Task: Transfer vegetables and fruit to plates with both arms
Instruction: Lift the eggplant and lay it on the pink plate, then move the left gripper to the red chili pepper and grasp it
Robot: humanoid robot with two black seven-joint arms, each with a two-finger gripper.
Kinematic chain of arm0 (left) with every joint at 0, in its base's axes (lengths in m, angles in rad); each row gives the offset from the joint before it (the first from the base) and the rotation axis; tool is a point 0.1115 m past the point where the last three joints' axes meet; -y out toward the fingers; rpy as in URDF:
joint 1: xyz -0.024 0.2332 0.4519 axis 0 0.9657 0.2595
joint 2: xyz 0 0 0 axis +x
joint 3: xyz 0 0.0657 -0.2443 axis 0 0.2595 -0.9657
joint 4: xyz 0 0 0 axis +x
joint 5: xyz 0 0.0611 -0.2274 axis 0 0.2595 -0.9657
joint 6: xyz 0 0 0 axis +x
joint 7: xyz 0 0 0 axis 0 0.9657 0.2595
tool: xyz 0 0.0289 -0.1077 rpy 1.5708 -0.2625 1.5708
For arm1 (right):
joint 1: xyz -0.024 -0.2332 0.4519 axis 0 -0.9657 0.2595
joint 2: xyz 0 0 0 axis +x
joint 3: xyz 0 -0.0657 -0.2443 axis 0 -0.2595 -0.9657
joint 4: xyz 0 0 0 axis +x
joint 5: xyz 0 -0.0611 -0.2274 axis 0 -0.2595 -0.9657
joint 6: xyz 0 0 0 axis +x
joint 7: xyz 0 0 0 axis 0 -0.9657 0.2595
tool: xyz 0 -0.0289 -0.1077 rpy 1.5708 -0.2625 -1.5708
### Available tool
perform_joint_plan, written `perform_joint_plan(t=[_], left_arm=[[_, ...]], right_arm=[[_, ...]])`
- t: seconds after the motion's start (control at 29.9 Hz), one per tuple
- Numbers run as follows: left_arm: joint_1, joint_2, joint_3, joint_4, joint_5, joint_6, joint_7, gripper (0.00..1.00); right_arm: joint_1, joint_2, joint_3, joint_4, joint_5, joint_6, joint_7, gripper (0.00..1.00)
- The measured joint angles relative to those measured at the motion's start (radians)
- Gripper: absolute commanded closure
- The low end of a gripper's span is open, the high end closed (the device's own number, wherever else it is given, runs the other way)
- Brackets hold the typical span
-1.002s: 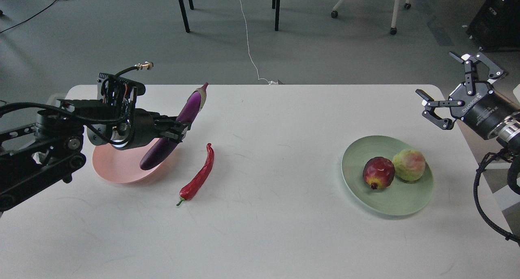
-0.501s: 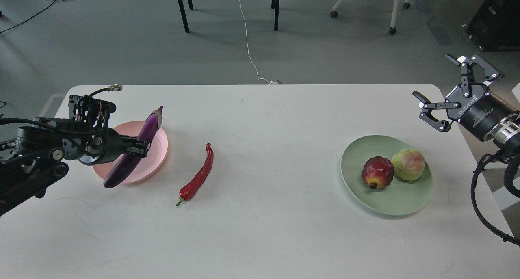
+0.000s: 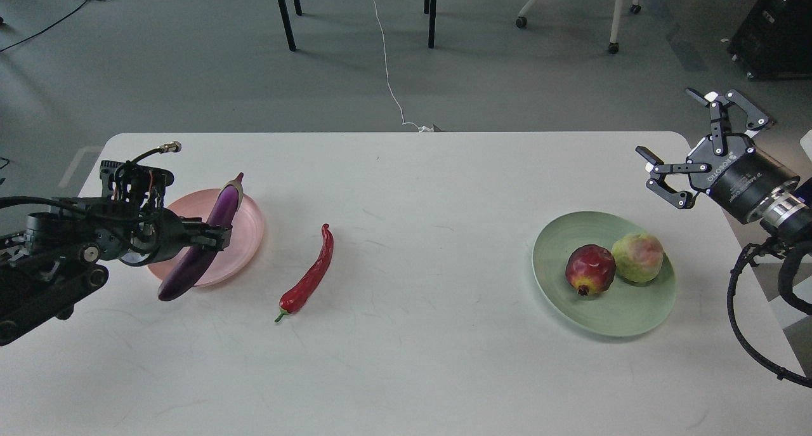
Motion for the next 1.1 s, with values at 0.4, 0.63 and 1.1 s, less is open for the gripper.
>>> perform_joint_plan(t=[0.4, 0.63, 1.1], left_arm=[[-0.131, -0.064, -0.004, -0.064, 0.01, -0.061, 0.016, 0.24], [-0.172, -0.131, 0.038, -0.226, 0.068, -0.09, 0.059, 0.27], [-0.142, -0.252, 0.164, -0.198, 0.192, -0.091, 0.077, 0.32]], right_arm=[[-0.002, 0.0, -0.001, 0.0, 0.0, 0.0, 0.0, 0.01], [-0.002, 0.0, -0.003, -0.001, 0.0, 0.0, 0.0, 0.01], [-0.009, 0.001, -0.001, -0.001, 0.0, 0.0, 0.0, 0.01]])
